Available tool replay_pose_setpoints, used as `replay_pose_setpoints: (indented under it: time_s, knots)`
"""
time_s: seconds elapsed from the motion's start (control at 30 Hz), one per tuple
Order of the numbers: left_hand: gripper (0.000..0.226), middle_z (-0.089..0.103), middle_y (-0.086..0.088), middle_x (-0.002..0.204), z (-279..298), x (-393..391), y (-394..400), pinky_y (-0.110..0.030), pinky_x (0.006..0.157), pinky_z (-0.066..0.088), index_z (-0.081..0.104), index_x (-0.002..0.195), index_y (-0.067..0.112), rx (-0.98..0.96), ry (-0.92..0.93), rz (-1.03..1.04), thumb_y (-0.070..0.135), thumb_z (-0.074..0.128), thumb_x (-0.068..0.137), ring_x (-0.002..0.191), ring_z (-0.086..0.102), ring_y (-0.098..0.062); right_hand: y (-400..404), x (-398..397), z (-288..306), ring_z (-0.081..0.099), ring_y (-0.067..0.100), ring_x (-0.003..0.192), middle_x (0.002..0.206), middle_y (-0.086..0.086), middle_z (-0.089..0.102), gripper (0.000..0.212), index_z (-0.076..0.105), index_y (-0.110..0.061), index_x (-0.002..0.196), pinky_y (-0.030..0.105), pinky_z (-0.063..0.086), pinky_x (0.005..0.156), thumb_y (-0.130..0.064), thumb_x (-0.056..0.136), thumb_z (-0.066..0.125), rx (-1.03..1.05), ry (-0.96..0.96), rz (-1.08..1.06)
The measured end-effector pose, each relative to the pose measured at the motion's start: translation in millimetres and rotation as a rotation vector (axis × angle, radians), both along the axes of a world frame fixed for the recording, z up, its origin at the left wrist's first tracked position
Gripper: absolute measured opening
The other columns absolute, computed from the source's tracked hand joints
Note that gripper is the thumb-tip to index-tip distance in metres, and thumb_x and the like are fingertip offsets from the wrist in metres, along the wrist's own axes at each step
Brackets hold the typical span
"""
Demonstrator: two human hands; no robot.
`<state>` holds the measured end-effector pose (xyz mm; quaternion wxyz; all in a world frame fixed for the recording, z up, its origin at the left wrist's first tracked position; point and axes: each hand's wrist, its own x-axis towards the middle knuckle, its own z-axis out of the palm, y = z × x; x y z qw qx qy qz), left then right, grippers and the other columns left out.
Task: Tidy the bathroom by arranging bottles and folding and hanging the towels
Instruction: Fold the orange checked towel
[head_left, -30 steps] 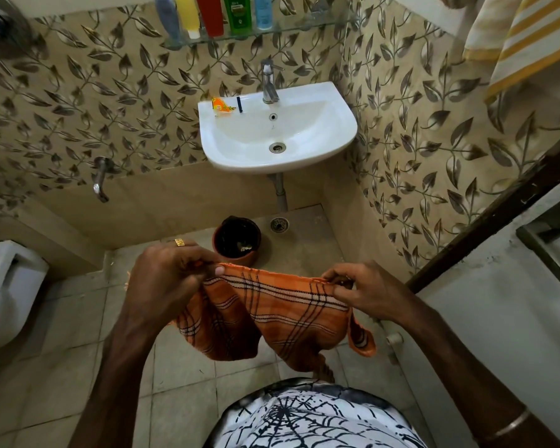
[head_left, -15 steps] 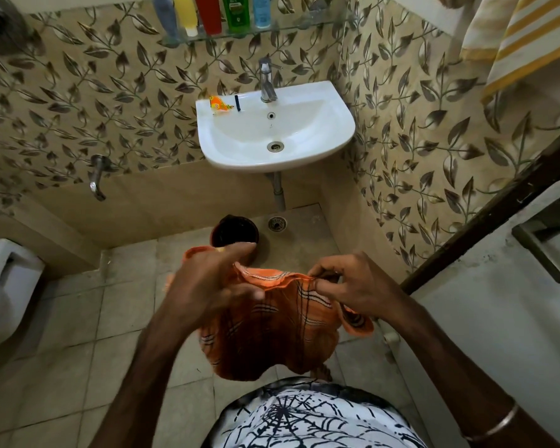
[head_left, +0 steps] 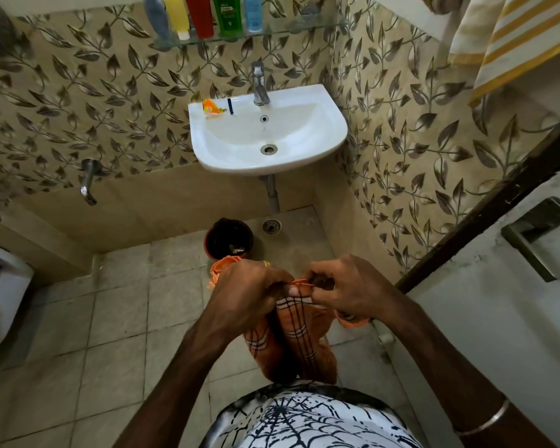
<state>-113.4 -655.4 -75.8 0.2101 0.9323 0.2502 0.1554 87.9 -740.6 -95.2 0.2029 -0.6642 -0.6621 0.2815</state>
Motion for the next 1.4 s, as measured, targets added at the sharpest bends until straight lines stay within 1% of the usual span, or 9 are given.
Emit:
replay_pose_setpoints:
  time_s: [0.1,0.27,0.5,0.67,0.83,0.97,1.2,1.3,1.4]
  knots:
    - [0.012,0.077,0.006,0.077,2,0,-1,-0.022,0.058,0.057,0.080,0.091,0.019,0.013,-0.038,-0.014,0.017,0.082,0.079,0.067,0.073,-0.008,0,4,-4,0.067,0.002,0.076,0.085,-0.013,0.072,0.013,0.071,-0.032,0.099,0.029,0.059,0.069,-0.028,0.087,0.068,-0.048,0.000,-0.027]
    - [0.010,0.078,0.003,0.079,4,-6,4,-0.034,0.057,0.062,0.079,0.093,0.018,0.029,-0.051,-0.013,0.021,0.078,0.084,0.070,0.074,-0.010,3,8,-13,0.070,0.004,0.083,0.092,-0.008,0.074,0.018,0.073,-0.027,0.103,0.033,0.061,0.076,-0.022,0.087,0.066,-0.060,0.053,-0.051]
    - [0.011,0.078,0.003,0.081,12,-22,15,-0.033,0.058,0.061,0.080,0.092,0.017,0.034,-0.083,0.069,0.025,0.076,0.085,0.070,0.073,-0.008,7,16,-28,0.069,0.003,0.074,0.084,-0.008,0.073,0.008,0.072,-0.024,0.097,0.028,0.061,0.070,-0.025,0.089,0.071,-0.110,0.085,-0.097]
    - [0.016,0.079,0.002,0.085,20,-39,25,-0.015,0.064,0.054,0.080,0.095,0.015,0.011,-0.113,0.167,0.027,0.074,0.086,0.073,0.068,0.001,5,28,-40,0.071,0.010,0.083,0.094,-0.003,0.075,0.016,0.074,-0.022,0.106,0.037,0.062,0.076,-0.024,0.092,0.065,-0.097,0.021,-0.109]
    - [0.013,0.079,0.002,0.084,22,-53,35,-0.035,0.065,0.061,0.080,0.095,0.015,-0.009,-0.141,0.246,0.021,0.078,0.084,0.074,0.073,-0.009,3,36,-44,0.070,0.005,0.083,0.096,-0.006,0.075,0.019,0.074,-0.022,0.111,0.034,0.062,0.075,-0.026,0.094,0.065,-0.078,0.008,-0.147]
    - [0.010,0.078,0.004,0.081,20,-56,37,-0.034,0.062,0.061,0.080,0.093,0.018,-0.005,-0.118,0.275,0.019,0.077,0.083,0.070,0.072,-0.007,0,39,-44,0.068,-0.003,0.078,0.096,-0.011,0.073,0.025,0.072,-0.021,0.119,0.016,0.057,0.068,-0.022,0.095,0.066,0.048,0.018,-0.207]
    - [0.015,0.079,0.001,0.086,8,-59,42,-0.035,0.067,0.061,0.079,0.098,0.020,-0.033,-0.056,0.329,0.027,0.075,0.084,0.073,0.073,-0.012,-7,41,-48,0.061,0.008,0.078,0.089,0.001,0.068,0.018,0.075,-0.015,0.108,0.019,0.051,0.065,-0.020,0.092,0.068,0.370,-0.158,-0.270]
    - [0.016,0.079,0.000,0.089,5,-59,42,-0.033,0.070,0.060,0.079,0.099,0.020,-0.042,-0.046,0.344,0.027,0.076,0.084,0.077,0.073,-0.013,-7,41,-49,0.052,0.018,0.091,0.098,0.004,0.053,0.014,0.076,-0.014,0.099,0.021,0.045,0.068,-0.022,0.089,0.071,0.409,-0.218,-0.356]
    - [0.018,0.079,0.001,0.091,2,-57,43,-0.032,0.071,0.060,0.079,0.100,0.021,-0.067,-0.042,0.347,0.028,0.075,0.084,0.078,0.073,-0.011,-6,41,-49,0.049,0.025,0.109,0.114,0.011,0.057,0.010,0.073,-0.011,0.095,0.031,0.051,0.079,-0.018,0.088,0.071,0.440,-0.297,-0.396]
